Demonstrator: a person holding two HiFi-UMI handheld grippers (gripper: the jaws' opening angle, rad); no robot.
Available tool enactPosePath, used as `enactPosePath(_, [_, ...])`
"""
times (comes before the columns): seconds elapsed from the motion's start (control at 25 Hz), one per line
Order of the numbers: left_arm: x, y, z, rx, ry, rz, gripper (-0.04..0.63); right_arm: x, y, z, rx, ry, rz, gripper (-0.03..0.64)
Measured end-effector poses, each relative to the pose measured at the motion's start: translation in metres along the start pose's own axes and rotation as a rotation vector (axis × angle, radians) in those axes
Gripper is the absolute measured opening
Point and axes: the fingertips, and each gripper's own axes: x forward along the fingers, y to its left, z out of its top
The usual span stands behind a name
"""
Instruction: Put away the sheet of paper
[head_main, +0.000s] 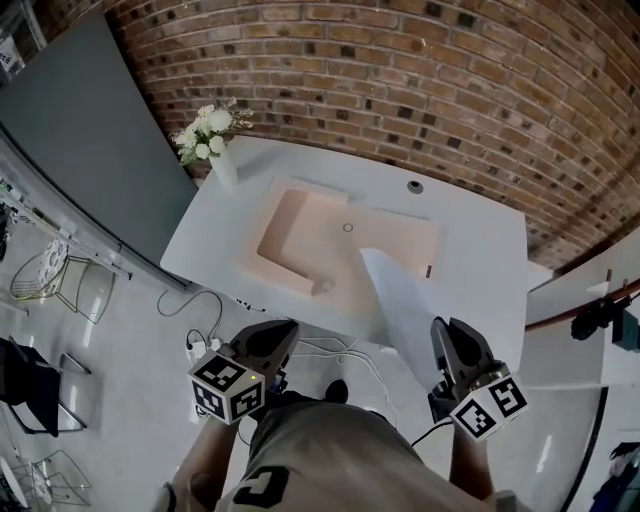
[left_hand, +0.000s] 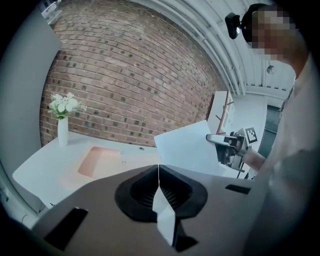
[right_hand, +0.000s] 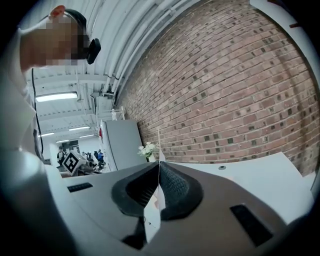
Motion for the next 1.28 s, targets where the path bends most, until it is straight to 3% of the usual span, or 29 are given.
enactPosePath(0.24, [0.011, 0.000, -0.004, 0.003, 0.024, 0.011, 0.018, 0.013, -0.009, 0.016, 0.079, -0.053, 0.050, 0.023])
enactPosePath(0.56, [0.019, -0.005, -0.004, 0.002, 0.029, 0.020, 0.018, 0.021, -0.048, 0.045, 0.583, -0.214, 0.197, 0.023])
enactPosePath(0.64, [0.017, -0.004, -0.002, 0.001, 0.029, 0.030, 0.018, 0.026, -0.056, 0.047, 0.668, -0.237, 0.223, 0.023])
enactPosePath(1.04, [0.007, 0.014, -0.006, -0.029, 0.016, 0.094, 0.018, 0.055, -0.076, 0.034, 0.704, -0.181, 0.196, 0.023])
enactPosePath(1.28, [0.007, 0.044, -0.002, -0.009, 0.013, 0.128, 0.018, 0.066, -0.081, 0.030, 0.709, -0.175, 0.148, 0.023])
